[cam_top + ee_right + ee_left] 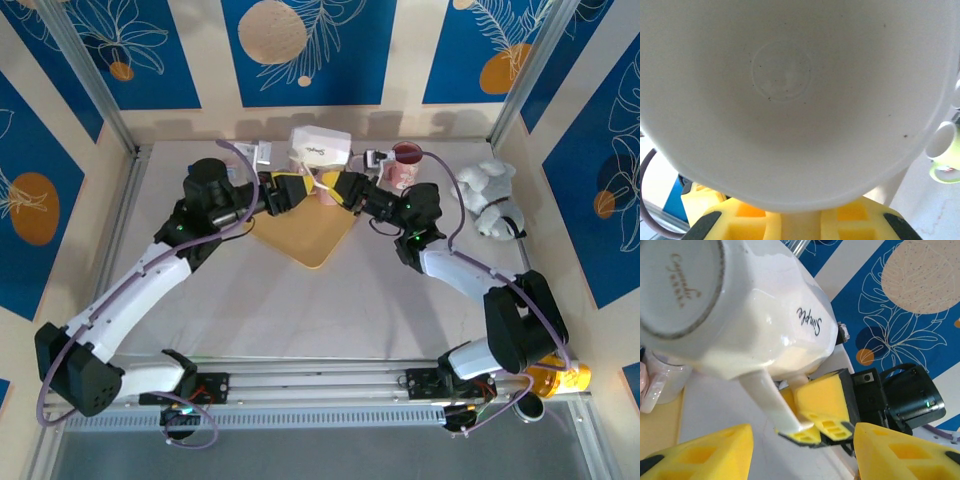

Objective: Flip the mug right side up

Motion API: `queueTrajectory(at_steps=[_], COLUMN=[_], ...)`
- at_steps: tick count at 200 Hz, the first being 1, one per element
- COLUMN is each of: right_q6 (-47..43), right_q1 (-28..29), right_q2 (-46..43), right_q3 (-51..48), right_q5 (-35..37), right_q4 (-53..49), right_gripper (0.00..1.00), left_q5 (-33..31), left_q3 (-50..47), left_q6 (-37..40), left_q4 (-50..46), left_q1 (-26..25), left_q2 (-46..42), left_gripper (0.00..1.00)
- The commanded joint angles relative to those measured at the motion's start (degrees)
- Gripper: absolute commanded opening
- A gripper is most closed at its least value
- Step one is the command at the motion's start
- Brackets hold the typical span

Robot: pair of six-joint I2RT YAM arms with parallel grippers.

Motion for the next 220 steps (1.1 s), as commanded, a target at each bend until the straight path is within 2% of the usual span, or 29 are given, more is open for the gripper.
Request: queueTrajectory(at_steps=[1,77,151,220], right_q6=[-5.6,-21.8,-36.8,-45.1], right_q1=[-1.0,-4.0,-5.5,-6.3], right_q2=[-4.6,-13.8,-19.7,-20.8], right_q3=[2.5,5.1,9.1,11.6], right_q5=[-0.9,0.1,10.5,19.2], right_q4=[-1.3,-28.2,-51.0,-62.7], right_gripper=[0.00,0.00,0.00,0.00], left_q5=[0.7,1.3,1.4,0.1], left_q3=[-1.2,-3.7,-5.7,-5.8], left_q6=[1.9,7.6,9.7,14.9], left_q4=[-1.1,-7.6,-10.0,-14.4], left_q1=[1.0,2.4,4.2,4.2], left_q2=[-1.6,-5.0,-7.2,-6.6], left_gripper=[0.56,0.56,0.56,0.56])
